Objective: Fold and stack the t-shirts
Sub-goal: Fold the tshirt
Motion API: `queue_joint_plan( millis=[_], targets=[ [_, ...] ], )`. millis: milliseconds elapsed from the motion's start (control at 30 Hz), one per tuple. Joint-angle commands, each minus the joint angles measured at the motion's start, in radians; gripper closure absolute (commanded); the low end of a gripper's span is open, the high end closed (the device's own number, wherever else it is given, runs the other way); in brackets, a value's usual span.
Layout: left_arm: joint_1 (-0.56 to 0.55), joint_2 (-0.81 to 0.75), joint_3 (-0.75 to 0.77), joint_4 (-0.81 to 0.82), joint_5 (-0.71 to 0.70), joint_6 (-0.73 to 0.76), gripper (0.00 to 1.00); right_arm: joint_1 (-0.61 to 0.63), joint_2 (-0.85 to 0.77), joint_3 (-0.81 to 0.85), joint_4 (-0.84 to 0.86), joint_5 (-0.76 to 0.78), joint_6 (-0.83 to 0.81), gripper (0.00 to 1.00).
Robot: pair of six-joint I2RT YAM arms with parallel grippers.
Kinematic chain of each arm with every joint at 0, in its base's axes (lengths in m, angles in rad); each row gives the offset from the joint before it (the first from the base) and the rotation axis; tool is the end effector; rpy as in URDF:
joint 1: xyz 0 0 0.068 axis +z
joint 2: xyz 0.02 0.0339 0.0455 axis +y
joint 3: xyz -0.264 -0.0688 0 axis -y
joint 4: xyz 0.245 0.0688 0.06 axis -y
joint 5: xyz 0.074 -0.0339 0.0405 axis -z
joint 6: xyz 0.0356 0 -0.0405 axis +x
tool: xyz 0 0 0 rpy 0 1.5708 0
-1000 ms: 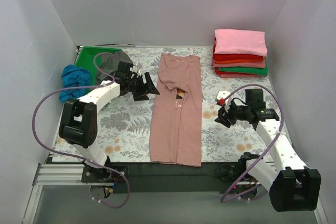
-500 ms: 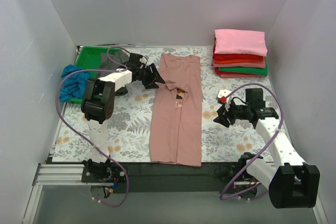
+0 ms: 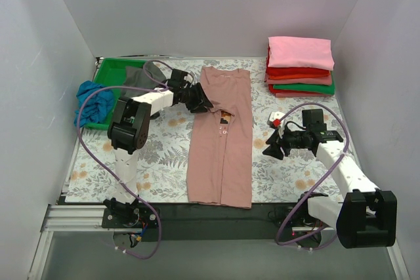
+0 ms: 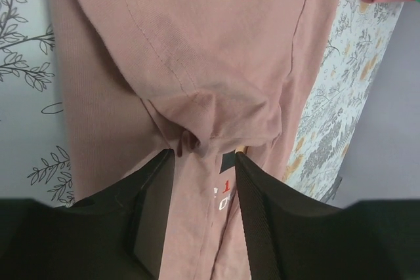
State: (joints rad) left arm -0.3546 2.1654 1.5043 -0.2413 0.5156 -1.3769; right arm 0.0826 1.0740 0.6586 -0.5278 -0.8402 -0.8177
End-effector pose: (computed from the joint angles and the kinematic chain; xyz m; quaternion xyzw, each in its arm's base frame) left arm 0.4283 -0.1773 0.1467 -0.3739 0.8376 -0.3976 0.0221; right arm 0.1971 0.0429 0.2225 -0.4912 0.7272 0.2608 0.4024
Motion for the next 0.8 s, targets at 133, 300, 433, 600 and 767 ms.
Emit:
queue_joint_plan(
  millis=[133, 300, 433, 600, 767],
  targets=[
    [0.002, -0.038, 0.014, 0.027, -0.043, -0.008, 0.65, 0.014, 0.009, 0.021, 0.025, -0.040, 0.014, 0.46],
    [-0.003, -0.021, 0.030, 0.022, -0.051, -0.013, 0.71, 0.013, 0.003, 0.018, 0.029, -0.031, 0.017, 0.46],
    [-0.003, -0.010, 0.045, 0.016, -0.048, -0.010, 0.72, 0.013, 0.006, 0.018, 0.028, -0.034, 0.015, 0.46],
    [-0.007, 0.016, 0.076, 0.010, -0.043, -0.010, 0.73, 0.011, 0.004, 0.013, 0.028, -0.037, 0.015, 0.46],
    [-0.012, 0.037, 0.097, 0.010, -0.039, -0.010, 0.82, 0.009, 0.003, 0.012, 0.026, -0.037, 0.015, 0.46]
  ],
)
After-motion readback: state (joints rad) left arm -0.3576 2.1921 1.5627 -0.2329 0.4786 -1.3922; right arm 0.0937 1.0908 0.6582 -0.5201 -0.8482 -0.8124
